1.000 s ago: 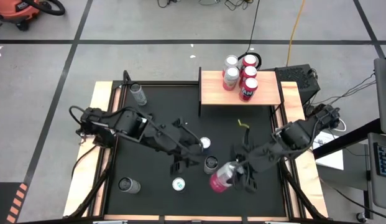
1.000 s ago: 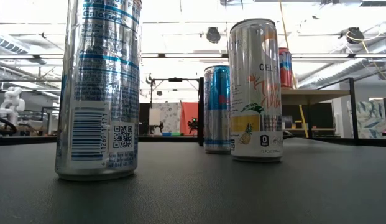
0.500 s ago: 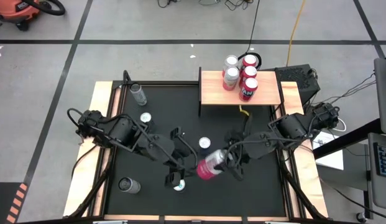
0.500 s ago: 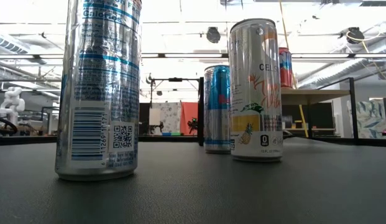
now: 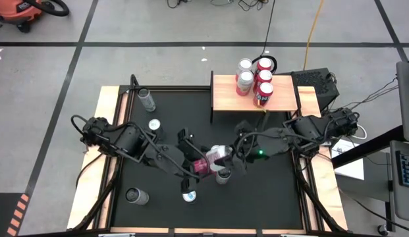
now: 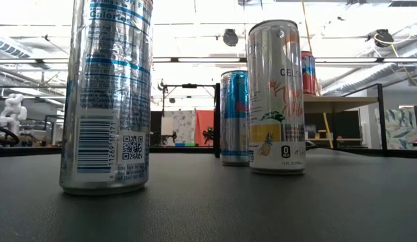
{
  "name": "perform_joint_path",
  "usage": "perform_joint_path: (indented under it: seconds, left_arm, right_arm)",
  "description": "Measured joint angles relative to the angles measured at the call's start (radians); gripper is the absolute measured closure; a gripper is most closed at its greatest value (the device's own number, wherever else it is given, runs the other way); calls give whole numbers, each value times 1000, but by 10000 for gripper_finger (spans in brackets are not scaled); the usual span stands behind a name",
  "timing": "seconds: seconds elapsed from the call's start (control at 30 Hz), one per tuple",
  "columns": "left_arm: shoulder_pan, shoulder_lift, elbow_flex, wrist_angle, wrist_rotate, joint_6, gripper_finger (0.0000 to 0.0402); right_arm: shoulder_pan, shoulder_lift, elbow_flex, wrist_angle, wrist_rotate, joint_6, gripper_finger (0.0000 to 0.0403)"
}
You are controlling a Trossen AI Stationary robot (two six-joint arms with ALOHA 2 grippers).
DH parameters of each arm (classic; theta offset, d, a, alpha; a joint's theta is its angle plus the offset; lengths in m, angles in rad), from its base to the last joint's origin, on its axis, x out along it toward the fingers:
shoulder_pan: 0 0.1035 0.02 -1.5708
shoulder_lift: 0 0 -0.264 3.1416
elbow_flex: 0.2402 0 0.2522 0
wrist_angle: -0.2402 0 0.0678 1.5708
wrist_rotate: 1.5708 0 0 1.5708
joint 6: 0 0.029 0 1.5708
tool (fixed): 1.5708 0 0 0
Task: Place canned beverage on shelf
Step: Put the pink white soda can on the shelf aligned with the other pink white soda cans
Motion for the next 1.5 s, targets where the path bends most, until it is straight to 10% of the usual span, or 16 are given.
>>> perform_joint_path:
  seconds: [0.53,1.5]
  left_arm:
    - [19,16,0,-134,-172,-15,59]
    - [22,3,0,-114,-190,28,120]
  right_arm:
    - [-71,0,0,50,7,74,129]
    - [-95,-9,-1,87,4,-19,90]
